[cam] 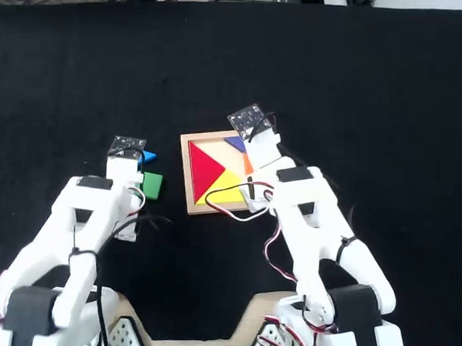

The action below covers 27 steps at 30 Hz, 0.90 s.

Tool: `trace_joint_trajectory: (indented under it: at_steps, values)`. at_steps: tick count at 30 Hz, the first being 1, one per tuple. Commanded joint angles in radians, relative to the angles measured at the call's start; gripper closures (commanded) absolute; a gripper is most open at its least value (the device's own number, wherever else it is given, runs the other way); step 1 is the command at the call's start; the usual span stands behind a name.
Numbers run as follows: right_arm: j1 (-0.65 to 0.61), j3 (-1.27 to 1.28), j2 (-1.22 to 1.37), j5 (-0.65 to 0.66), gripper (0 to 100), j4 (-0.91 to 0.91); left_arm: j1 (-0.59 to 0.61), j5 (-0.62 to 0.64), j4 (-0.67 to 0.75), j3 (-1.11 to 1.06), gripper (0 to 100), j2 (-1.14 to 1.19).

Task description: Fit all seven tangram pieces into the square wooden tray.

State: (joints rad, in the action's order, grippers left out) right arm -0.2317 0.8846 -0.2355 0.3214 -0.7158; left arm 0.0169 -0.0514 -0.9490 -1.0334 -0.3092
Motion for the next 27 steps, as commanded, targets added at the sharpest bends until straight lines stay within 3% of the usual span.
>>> trace_joint_trajectory:
  at_steps: [1,9,16,21,24,27]
  values:
    - [0.017,-0.056,-0.002,0.002,98.7,0.005,0.047,-0.012,0.015,0.093,97,0.032]
    - [0.017,-0.056,-0.002,0.002,98.7,0.005,0.148,-0.044,0.020,0.185,97,0.048]
    - [0.017,-0.054,-0.002,0.002,98.7,0.005,0.197,-0.077,0.207,0.127,97,0.048]
    - [0.015,-0.054,0.002,0.002,98.7,0.005,0.191,-0.075,0.226,0.136,97,0.048]
    - [0.014,-0.054,0.002,0.002,98.7,0.005,0.189,-0.054,0.187,0.134,97,0.037]
    - [0.012,-0.054,0.002,0.002,98.7,0.005,0.191,-0.009,0.035,0.191,97,0.023]
